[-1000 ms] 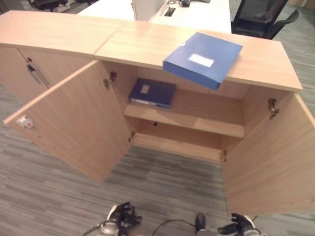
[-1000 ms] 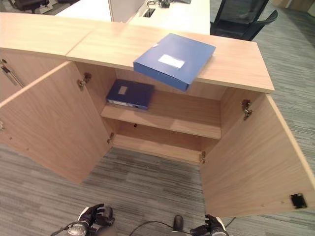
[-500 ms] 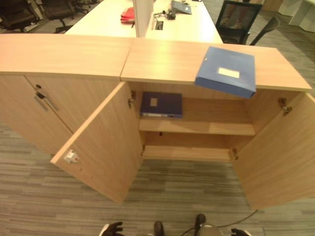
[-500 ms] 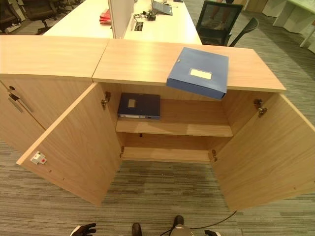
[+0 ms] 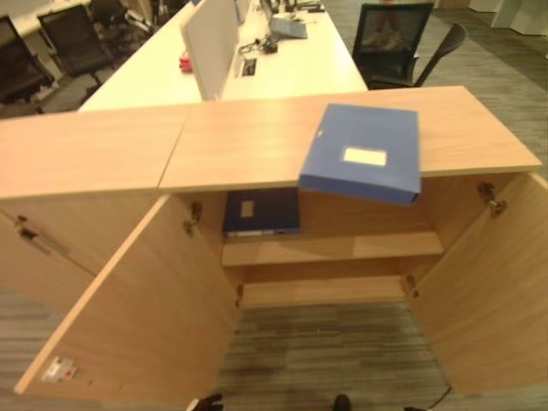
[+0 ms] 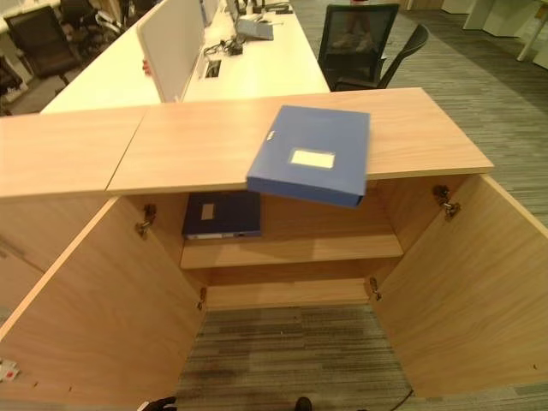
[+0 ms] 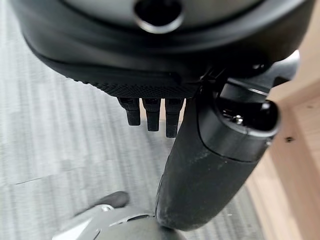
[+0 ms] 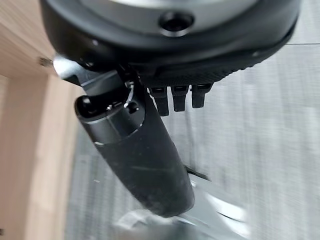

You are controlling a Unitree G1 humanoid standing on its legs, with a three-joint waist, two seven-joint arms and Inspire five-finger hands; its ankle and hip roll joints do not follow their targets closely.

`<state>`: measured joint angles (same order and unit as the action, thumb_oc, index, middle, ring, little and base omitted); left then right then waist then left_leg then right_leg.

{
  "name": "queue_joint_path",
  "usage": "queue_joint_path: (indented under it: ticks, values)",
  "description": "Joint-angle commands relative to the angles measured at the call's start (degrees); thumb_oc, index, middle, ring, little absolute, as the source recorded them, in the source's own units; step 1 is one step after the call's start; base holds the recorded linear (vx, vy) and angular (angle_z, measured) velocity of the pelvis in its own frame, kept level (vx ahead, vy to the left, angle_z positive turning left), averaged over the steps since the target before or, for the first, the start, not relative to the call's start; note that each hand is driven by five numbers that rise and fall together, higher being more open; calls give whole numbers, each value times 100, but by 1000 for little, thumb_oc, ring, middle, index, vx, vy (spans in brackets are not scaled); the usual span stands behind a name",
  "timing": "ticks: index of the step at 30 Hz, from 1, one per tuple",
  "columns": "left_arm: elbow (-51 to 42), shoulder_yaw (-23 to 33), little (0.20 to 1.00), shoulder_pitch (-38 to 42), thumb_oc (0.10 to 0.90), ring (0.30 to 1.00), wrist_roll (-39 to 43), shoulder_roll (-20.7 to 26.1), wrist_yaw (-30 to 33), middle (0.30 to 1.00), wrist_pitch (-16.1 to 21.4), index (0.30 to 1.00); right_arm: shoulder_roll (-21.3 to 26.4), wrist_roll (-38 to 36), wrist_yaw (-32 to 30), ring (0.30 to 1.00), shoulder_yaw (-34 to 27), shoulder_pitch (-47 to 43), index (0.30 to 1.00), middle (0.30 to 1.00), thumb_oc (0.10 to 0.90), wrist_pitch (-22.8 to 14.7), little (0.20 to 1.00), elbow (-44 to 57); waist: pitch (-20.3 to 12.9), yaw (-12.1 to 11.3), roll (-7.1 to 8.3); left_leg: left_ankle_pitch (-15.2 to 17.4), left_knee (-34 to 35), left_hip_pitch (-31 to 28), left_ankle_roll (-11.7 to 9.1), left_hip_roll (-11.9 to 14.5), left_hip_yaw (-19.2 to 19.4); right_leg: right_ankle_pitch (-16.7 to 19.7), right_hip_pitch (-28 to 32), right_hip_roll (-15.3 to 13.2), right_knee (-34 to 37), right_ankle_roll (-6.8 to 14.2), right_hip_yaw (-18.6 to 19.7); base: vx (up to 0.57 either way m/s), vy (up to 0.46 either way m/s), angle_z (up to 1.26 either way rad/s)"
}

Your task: Put the empty folder in the office cabinet

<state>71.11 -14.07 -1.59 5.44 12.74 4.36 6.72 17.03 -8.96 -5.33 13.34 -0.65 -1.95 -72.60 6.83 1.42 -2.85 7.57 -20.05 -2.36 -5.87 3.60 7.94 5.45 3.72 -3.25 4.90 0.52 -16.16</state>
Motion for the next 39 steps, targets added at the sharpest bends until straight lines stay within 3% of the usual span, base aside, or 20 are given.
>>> queue_joint_path:
  ticks: [1, 3, 5, 6, 7, 8, 13, 14, 19, 21, 22, 23, 24, 25, 26, 28, 29, 30, 34, 39]
  values:
    - [-220, -273, 900, 539, 800, 900, -29, 44, -35, 900, 166, 900, 234, 84, 44, 900, 70, -387, 900, 900, 800, -172, 900, 103, 614, 61, -27, -1356, 366, -324, -627, 975, -394, -670, 153, -228, 3, 375, -78, 90, -180, -4]
    - [-253, -322, 900, 540, 800, 900, -43, 33, -42, 900, 156, 900, 271, 77, 45, 900, 103, -417, 900, 900, 800, -160, 900, 109, 698, 49, 24, -1369, 122, -178, -558, 972, -288, -743, 257, -231, 10, 326, -33, 123, -150, 3]
    - [-262, -360, 900, 523, 800, 900, -74, 21, -35, 900, 145, 900, 313, 151, 36, 900, 194, -508, 900, 900, 800, -132, 900, 134, 747, -106, 137, -920, 130, 239, -359, 455, -384, -799, 308, -264, 10, 341, 21, 143, -110, -4]
    - [-262, -360, 900, 521, 800, 900, -75, 23, -35, 900, 146, 900, 310, 151, 36, 900, 194, -506, 900, 900, 800, -131, 900, 134, 749, -116, 135, -879, 90, 244, -350, 457, -373, -812, 316, -266, 10, 351, 31, 105, -46, -37]
    - [-248, -373, 900, 506, 800, 900, -96, 14, -33, 900, 145, 900, 295, 172, 38, 900, 227, -529, 900, 900, 800, -133, 900, 140, 745, -172, 179, -633, 217, 309, -249, 274, -369, -830, 323, -262, 10, 371, 67, 135, -42, -43]
    - [-203, -400, 900, 486, 800, 900, -173, 14, -30, 900, 137, 900, 273, 222, 32, 900, 300, -563, 900, 900, 800, -139, 900, 182, 744, -279, 262, -336, 436, 498, -90, -59, -348, -859, 352, -239, 10, 400, 151, 132, -45, -46]
    - [-148, -375, 900, 491, 800, 900, -235, 75, -17, 900, 117, 900, 182, 262, 2, 900, 441, -624, 900, 900, 800, -164, 900, 289, 753, -514, 349, -337, 514, 805, -11, -241, -305, -991, 530, -101, 10, 406, 320, 96, -36, -30]
    - [-117, -336, 900, 485, 800, 900, -218, 110, -15, 900, 101, 900, 103, 298, 11, 900, 492, -575, 900, 900, 800, -171, 900, 301, 724, -551, 352, -323, 760, 587, 58, -301, -428, -986, 619, -6, -26, 357, 377, 161, -21, -27]
    - [-69, -335, 900, 459, 800, 900, -348, 148, -11, 900, 51, 900, -28, 392, 49, 900, 570, -475, 900, 900, 800, -171, 900, 313, 593, -499, 413, -334, 1350, 93, 192, -284, -359, -1070, 718, 66, -196, 326, 363, 83, 14, -13]
    - [-104, -336, 900, 494, 800, 900, -331, 202, 7, 900, 50, 900, -100, 407, 56, 900, 600, -516, 900, 900, 800, -156, 900, 326, 559, -536, 418, -331, 1596, -34, 315, -267, -327, -1141, 476, 71, -683, 404, 300, -29, 25, -4]
    - [-195, -281, 900, 442, 800, 900, -330, 237, -7, 900, 64, 900, -111, 434, 78, 900, 538, -512, 900, 900, 800, -159, 900, 349, 589, -630, 337, -306, 1787, -142, 450, -208, -258, -1133, 9, -48, -1464, 650, 36, -39, 31, -38]
    - [-196, -282, 900, 442, 800, 900, -331, 237, -8, 900, 63, 900, -110, 435, 78, 900, 536, -511, 900, 900, 800, -157, 900, 352, 578, -642, 344, -310, 1793, -131, 456, -219, -245, -1161, -37, -66, -1524, 657, 52, -88, 72, -71]
    - [-236, -291, 900, 515, 800, 900, -338, 269, 43, 900, 65, 900, -146, 391, 108, 900, 459, -600, 900, 900, 800, -129, 900, 409, 719, -420, 219, -376, 1875, -188, 540, -175, -418, -896, -651, -39, -2456, 1102, 455, -51, 50, -89]
    - [-236, -289, 900, 518, 800, 900, -338, 268, 43, 900, 64, 900, -144, 390, 108, 900, 460, -604, 900, 900, 800, -127, 900, 409, 712, -426, 229, -375, 1876, -179, 546, -189, -410, -920, -685, -56, -2503, 1108, 467, -53, 30, -74]
    - [-266, -261, 900, 541, 800, 900, -323, 289, 57, 900, 76, 900, -136, 359, 106, 900, 380, -623, 900, 900, 800, -100, 900, 361, 724, -361, 153, -389, 1927, -202, 551, -162, -483, -884, -754, -146, -2535, 1243, 711, 1, -65, -4]
    - [-237, -222, 900, 557, 800, 900, -250, 340, 69, 900, 110, 900, -116, 333, 87, 900, 295, -540, 900, 900, 800, -94, 900, 314, 677, -380, 62, -384, 1987, -191, 478, -45, -580, -967, -604, -638, -2127, 1043, 798, 20, -144, 48]
    - [-219, -236, 900, 580, 800, 900, -237, 359, 83, 900, 106, 900, -118, 331, 92, 900, 294, -530, 900, 900, 800, -90, 900, 331, 669, -339, 57, -384, 1991, -200, 459, -35, -652, -958, -594, -714, -1989, 960, 924, 69, -222, 21]
    - [-153, -279, 900, 631, 800, 900, -300, 398, 74, 900, 141, 900, -112, 298, 100, 900, 269, -439, 900, 900, 800, -92, 900, 309, 581, -239, 153, -309, 1908, -173, 444, -132, -822, -916, -380, -747, -1342, 945, 1577, 68, -159, 22]
    - [5, -213, 900, 556, 800, 900, -297, 380, 130, 900, 132, 900, -118, 451, 88, 900, 374, -418, 900, 900, 800, -52, 900, 208, 431, -338, 212, -293, 1926, -219, 345, -65, -778, -726, -130, -803, -740, 948, 1445, 94, -179, 39]
    - [29, -282, 900, 485, 800, 900, -310, 245, 120, 900, 161, 900, -21, 596, 82, 900, 518, -398, 900, 900, 800, -104, 900, 239, 415, -401, 197, -482, 2098, -351, 97, 215, -891, -759, 414, -588, -147, 830, 1150, 8, -213, -1]
